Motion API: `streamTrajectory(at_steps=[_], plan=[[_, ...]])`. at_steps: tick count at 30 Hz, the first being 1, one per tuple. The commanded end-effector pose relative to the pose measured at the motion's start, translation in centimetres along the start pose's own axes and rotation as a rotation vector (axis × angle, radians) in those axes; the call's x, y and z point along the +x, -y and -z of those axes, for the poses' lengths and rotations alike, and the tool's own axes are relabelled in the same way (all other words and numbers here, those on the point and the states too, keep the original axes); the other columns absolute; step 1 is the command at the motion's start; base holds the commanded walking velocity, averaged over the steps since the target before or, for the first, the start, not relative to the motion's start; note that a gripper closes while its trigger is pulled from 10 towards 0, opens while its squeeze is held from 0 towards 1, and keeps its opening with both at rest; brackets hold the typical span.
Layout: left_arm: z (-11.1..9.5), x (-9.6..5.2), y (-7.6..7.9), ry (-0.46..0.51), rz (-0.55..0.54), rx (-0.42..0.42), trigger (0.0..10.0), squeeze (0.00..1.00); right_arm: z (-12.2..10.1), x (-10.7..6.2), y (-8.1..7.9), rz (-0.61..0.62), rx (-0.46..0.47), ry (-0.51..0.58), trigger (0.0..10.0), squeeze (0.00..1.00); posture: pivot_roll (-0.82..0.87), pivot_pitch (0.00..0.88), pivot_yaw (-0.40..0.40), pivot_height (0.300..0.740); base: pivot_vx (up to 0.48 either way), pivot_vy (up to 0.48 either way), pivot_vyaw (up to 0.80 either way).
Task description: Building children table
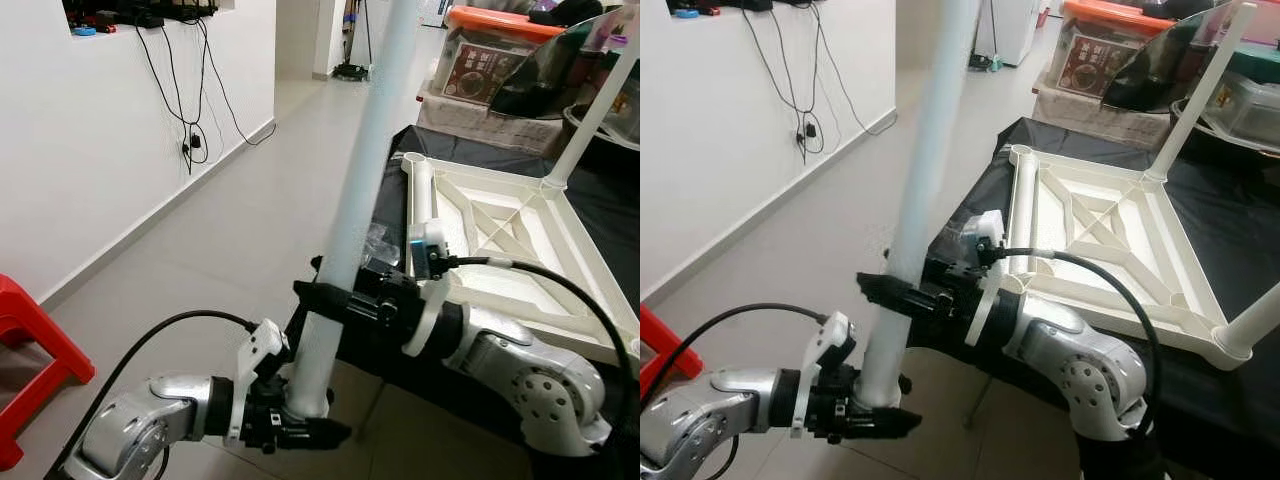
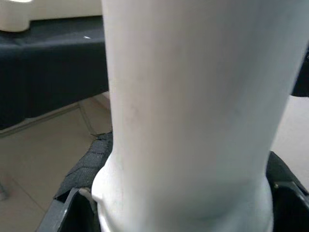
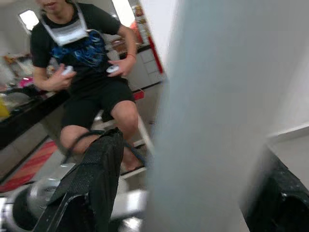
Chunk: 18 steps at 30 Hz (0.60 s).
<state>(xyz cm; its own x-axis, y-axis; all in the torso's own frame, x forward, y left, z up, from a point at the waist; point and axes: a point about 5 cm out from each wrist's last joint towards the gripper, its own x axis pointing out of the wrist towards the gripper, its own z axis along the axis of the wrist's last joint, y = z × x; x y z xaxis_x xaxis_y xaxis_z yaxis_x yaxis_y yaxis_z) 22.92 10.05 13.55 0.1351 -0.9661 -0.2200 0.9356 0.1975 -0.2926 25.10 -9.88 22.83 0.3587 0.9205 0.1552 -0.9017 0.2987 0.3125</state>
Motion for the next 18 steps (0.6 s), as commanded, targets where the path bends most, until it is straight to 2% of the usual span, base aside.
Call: streamTrajectory(at_steps=[1, 14, 15, 18], plan=[[-0.4, 0.6, -0.1, -0.007, 0.035, 0.029, 10.0, 0.0, 0.1, 0.5, -0.8, -0.045, 0.006, -0.009, 10.0, 0.0, 0.1, 0.045, -0.098, 0.74, 0.0, 0.0, 0.0], [-0.1, 1.3, 0.5, -0.023, 0.096, 0.022, 10.0, 0.0, 0.4, 0.9, -1.3, -0.067, 0.02, -0.01, 10.0, 0.0, 0.09, 0.023, -0.085, 0.74, 0.0, 0.0, 0.0], [0.1, 1.3, 0.8, -0.028, 0.114, 0.012, 10.0, 0.0, 0.4, 1.0, -1.4, -0.071, 0.021, -0.011, 0.1, 0.0, 0.09, 0.024, -0.083, 0.74, 0.0, 0.0, 0.0], [0.4, 1.4, 1.3, -0.034, 0.14, -0.003, 10.0, 0.0, 0.4, 1.0, -1.5, -0.078, 0.025, -0.013, 0.0, 0.0, 0.09, 0.024, -0.083, 0.74, 0.0, 0.0, 0.0]])
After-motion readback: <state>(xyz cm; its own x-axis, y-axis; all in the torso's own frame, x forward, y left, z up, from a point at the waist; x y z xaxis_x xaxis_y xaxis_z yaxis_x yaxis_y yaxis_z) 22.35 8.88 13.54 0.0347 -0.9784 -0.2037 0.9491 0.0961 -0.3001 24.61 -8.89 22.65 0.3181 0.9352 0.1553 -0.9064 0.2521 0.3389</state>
